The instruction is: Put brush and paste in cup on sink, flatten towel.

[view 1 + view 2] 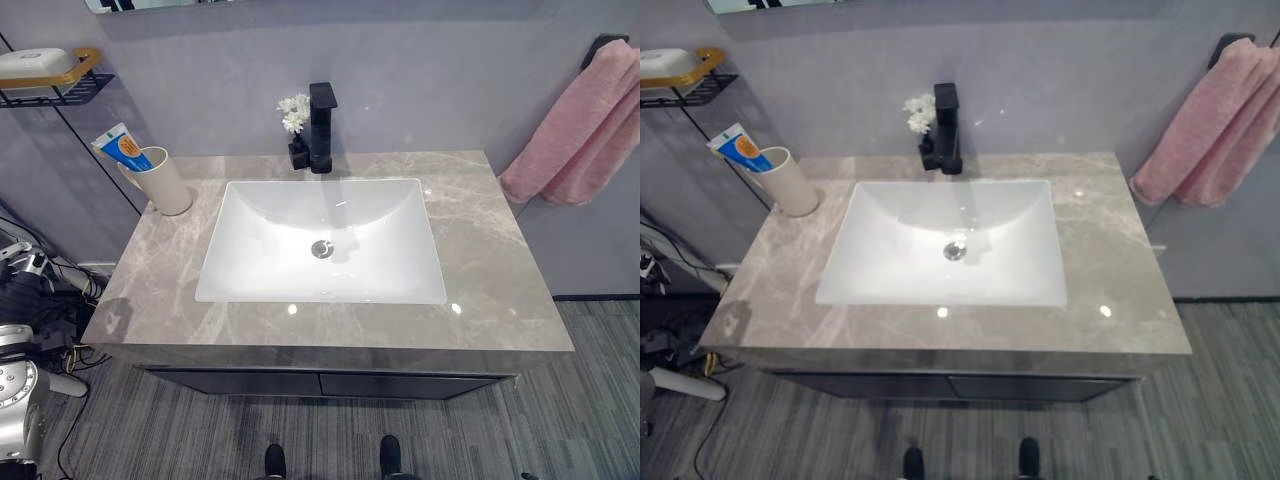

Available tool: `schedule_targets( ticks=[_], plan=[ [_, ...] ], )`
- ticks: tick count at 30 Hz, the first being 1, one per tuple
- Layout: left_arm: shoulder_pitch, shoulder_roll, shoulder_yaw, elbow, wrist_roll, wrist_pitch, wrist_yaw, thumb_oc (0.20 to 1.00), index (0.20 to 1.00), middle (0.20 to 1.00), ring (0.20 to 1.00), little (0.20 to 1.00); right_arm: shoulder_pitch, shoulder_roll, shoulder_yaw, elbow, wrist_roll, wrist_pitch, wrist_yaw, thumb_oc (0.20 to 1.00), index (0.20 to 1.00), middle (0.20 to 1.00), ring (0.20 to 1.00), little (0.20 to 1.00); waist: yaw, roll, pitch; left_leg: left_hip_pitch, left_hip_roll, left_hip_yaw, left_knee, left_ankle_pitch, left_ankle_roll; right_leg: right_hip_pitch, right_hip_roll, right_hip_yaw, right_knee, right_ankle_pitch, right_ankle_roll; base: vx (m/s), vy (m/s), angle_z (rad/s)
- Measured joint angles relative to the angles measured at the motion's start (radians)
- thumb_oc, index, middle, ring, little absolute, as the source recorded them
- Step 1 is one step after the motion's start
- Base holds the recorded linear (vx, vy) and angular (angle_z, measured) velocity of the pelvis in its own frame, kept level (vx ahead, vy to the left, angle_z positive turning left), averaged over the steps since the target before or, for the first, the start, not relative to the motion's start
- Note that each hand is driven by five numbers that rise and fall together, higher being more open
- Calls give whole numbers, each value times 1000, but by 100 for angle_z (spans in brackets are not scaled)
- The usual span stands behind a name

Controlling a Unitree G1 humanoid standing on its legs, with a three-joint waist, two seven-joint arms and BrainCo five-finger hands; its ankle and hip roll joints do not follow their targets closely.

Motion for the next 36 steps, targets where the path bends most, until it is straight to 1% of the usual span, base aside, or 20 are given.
schedule_targets(
  ticks=[2, 6, 9, 10, 13, 15, 16, 17, 21, 22, 23, 25, 26, 27, 32, 33, 36],
  plan=[
    [-1, 12, 6, 17, 5, 11, 11, 200, 200, 200, 200, 200, 5, 2, 0, 1, 0, 0, 0, 1000, 1000, 1000, 1000, 1000, -9, -11, -6, -7, 1, 7, 0, 0, 0, -9, 1, 2, 0, -1, 0, 0, 3, -3],
    [-23, 70, 6, 58, 32, 18, 33, 200, 200, 200, 200, 200, 12, 8, 0, 2, -3, 0, 0, 1000, 1000, 1000, 1000, 1000, -24, -27, -10, -27, 3, 9, 4, 3, -5, -31, 4, 3, 0, 4, 4, 0, 0, 0],
    [-66, 89, 0, 91, 32, 19, 39, 200, 200, 200, 200, 200, 20, 9, 1, 3, -17, 1, 1, 1000, 1000, 1000, 1000, 1000, -29, -30, -5, -36, 5, 13, 4, 3, -5, -45, 11, 9, 0, 8, 1, 0, 3, -6],
    [-81, 105, -1, 116, 32, 19, 44, 200, 200, 200, 200, 200, 16, 10, 1, 3, -18, 0, 1, 1000, 1000, 1000, 1000, 1000, -25, -28, -4, -41, 8, 14, 4, 3, -6, -52, 9, 12, 0, 8, 1, -11, 1, -13],
    [-130, 139, -5, 168, 31, 20, 49, 200, 200, 200, 200, 200, 10, 9, 2, 0, -18, 0, 1, 1000, 1000, 1000, 1000, 1000, -28, -31, 10, -63, 14, 33, 4, 6, -10, -83, 15, 24, 4, 17, -6, -9, -1, -13],
    [-157, 154, -18, 195, 27, 19, 50, 200, 200, 200, 200, 200, 9, 9, 4, -2, -17, 0, 1, 1000, 1000, 1000, 1000, 1000, -34, -33, 19, -75, 15, 36, 4, 7, -11, -97, 18, 29, 6, 20, -7, 2, 2, -7],
    [-179, 178, -43, 222, 27, 20, 51, 200, 200, 200, 200, 200, 6, 9, 5, -3, -17, 0, 1, 1000, 1000, 1000, 1000, 1000, -38, -34, 26, -87, 17, 36, 4, 7, -12, -111, 19, 29, 4, 20, -8, -4, 8, -3],
    [-190, 186, -46, 233, 26, 20, 52, 200, 200, 200, 200, 200, 1, 9, 5, -3, -17, 0, 1, 1000, 1000, 1000, 1000, 1000, -47, -35, 34, -99, 18, 37, 4, 9, -14, -123, 21, 31, 3, 22, -10, 0, 0, 0],
    [-284, 202, -91, 289, 22, 21, 74, 200, 200, 200, 200, 200, -12, 9, 9, -14, -14, -2, -1, 1000, 1000, 1000, 1000, 1000, -52, -42, 73, -139, 23, 38, 5, 13, -20, -166, 30, 35, 7, 28, -15, 1, 7, -6],
    [-312, 204, -101, 296, 20, 21, 76, 200, 200, 200, 200, 200, -22, 9, 10, -15, -14, -1, -1, 1000, 1000, 1000, 1000, 1000, -54, -45, 93, -143, 24, 39, 5, 17, -21, -172, 33, 37, 8, 34, -17, 2, 10, -4],
    [-330, 207, -116, 309, 20, 20, 79, 200, 200, 200, 200, 200, -24, 9, 12, -18, -13, -2, -3, 1000, 1000, 1000, 1000, 1000, -52, -46, 97, -147, 25, 39, 5, 17, -21, -177, 35, 38, 8, 34, -18, 6, 8, -4],
    [-350, 211, -126, 328, 20, 23, 80, 200, 200, 200, 200, 200, -38, 9, 13, -26, -11, -2, -3, 1000, 1000, 1000, 1000, 1000, -64, -47, 102, -160, 30, 40, 5, 17, -22, -190, 40, 39, 8, 35, -19, 17, 6, -3],
    [-387, 231, -157, 367, 19, 25, 87, 200, 200, 200, 200, 200, -53, 8, 27, -37, 5, -3, -4, 1000, 1000, 1000, 1000, 1000, -71, -48, 114, -162, 33, 40, 5, 17, -22, -193, 43, 39, 9, 35, -19, 24, 1, -3],
    [-395, 234, -157, 370, 19, 25, 88, 200, 200, 200, 200, 200, -59, 8, 29, -41, 5, -4, -4, 1000, 1000, 1000, 1000, 1000, -75, -49, 121, -162, 33, 40, 5, 17, -22, -193, 43, 39, 9, 35, -19, 0, 0, 0],
    [-469, 238, -174, 436, 17, 29, 95, 200, 200, 200, 200, 200, -66, 8, 32, -51, 9, -6, -5, 1000, 1000, 1000, 1000, 1000, -76, -48, 135, -162, 36, 42, 5, 17, -23, -194, 46, 40, 8, 35, -18, 0, 0, 0],
    [-484, 245, -196, 456, 7, 31, 101, 200, 200, 200, 200, 200, -66, 8, 32, -50, 16, -7, -5, 1000, 1000, 1000, 1000, 1000, -76, -48, 140, -162, 36, 42, 5, 17, -23, -194, 46, 41, 8, 34, -18, 0, 0, 0],
    [-495, 254, -200, 479, -13, 40, 111, 200, 200, 200, 200, 200, -66, 8, 33, -50, 27, -8, -5, 1000, 1000, 1000, 1000, 1000, -78, -53, 155, -162, 37, 44, 5, 18, -25, -197, 47, 44, 8, 35, -19, 0, 0, -1]
  ],
)
